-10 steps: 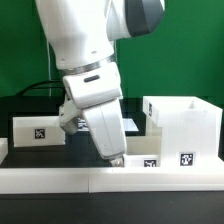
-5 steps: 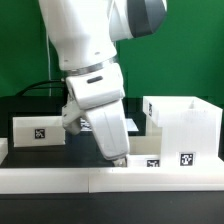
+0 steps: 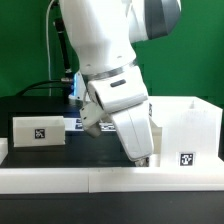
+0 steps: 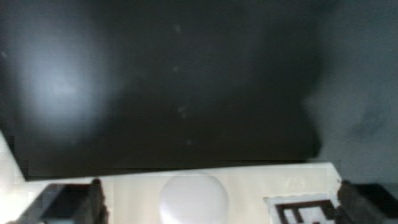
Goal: Assemble drawer
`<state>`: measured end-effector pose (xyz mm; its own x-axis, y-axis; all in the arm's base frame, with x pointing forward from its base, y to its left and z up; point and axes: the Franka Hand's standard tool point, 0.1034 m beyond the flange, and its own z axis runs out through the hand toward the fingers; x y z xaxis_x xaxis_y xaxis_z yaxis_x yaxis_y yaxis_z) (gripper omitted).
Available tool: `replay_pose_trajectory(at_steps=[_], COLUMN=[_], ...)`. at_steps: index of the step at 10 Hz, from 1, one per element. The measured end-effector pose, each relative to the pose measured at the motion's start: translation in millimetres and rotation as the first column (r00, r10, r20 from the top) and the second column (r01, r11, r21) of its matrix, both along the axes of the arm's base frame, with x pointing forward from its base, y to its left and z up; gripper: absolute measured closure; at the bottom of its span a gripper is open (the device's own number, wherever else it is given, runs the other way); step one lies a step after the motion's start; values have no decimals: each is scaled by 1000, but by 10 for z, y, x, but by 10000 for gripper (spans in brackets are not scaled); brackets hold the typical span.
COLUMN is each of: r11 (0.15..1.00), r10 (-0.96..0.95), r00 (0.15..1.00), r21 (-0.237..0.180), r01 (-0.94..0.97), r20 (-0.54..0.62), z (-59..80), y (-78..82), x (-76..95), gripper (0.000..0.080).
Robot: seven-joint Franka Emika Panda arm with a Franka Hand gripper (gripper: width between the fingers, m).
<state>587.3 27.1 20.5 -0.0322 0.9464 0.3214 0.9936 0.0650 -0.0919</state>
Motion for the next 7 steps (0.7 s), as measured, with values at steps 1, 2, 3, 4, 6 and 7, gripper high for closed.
replay_pose_trajectory(at_steps=[1, 2, 3, 4, 6, 7], r11=[1000, 1000, 1000, 1000, 1000, 999], r10=[5, 1, 1, -10, -17, -25], r00=[1000, 1000, 1000, 1000, 1000, 1000], r21=[3, 0, -1, -4, -12, -21], r01=[-5, -1, -1, 10, 17, 24], r20=[6, 12, 8, -2, -12, -17], z=[-5, -18, -25, -36, -25, -14], y=[58, 53, 10, -96, -268, -395], x=[-7, -10, -19, -29, -15, 0], gripper=[151, 151, 150, 151, 150, 151])
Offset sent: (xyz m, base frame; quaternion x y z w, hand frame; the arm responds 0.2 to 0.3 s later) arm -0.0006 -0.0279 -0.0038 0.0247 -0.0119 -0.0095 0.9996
